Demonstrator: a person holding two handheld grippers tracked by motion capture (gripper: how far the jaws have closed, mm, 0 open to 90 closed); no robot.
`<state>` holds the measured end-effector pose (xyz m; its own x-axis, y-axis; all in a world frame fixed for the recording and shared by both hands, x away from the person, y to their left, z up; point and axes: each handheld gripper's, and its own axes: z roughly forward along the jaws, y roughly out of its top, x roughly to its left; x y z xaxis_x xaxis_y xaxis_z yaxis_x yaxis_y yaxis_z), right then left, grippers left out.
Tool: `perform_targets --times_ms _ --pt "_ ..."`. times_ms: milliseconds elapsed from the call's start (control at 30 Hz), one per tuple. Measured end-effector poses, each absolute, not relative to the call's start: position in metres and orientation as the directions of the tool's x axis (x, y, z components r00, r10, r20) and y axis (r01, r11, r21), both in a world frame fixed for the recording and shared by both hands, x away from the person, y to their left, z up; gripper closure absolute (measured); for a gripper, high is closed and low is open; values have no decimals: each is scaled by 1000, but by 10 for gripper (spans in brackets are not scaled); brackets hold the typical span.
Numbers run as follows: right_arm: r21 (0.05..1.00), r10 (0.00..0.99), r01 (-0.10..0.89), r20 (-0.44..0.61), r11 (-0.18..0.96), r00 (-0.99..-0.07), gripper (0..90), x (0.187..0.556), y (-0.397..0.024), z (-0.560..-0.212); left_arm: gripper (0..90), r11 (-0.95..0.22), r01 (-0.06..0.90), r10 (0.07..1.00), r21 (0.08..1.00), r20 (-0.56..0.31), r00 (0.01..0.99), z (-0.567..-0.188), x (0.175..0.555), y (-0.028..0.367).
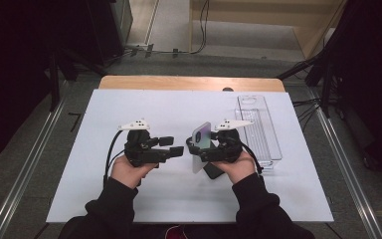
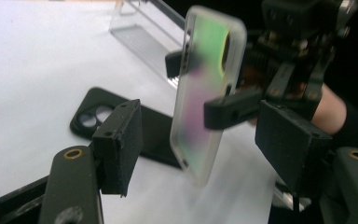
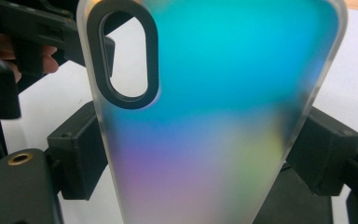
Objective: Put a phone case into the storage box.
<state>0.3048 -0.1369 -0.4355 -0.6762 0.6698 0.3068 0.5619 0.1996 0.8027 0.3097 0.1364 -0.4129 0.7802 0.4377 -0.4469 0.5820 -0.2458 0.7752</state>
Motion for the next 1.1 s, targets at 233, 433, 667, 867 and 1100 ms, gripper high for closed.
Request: perform_targets --times_ms 233,433,667,867,1100 --pt "801 654 556 300 224 -695 145 307 -146 -429 328 -328 550 411 768 -408 815 -420 309 147" --pt "791 624 558 309 250 -718 145 310 -154 -424 327 -392 532 390 750 -388 835 -428 307 154" --pt "799 626 551 308 239 -717 145 313 -169 -414 327 -429 540 379 724 -398 835 -437 306 160" --pt "799 622 551 308 242 -720 145 314 -180 -407 327 -465 533 390 707 -376 840 -441 305 163" --pt "799 627 552 307 239 -716 145 317 -193 -399 327 -462 546 389 699 -393 833 -447 302 169"
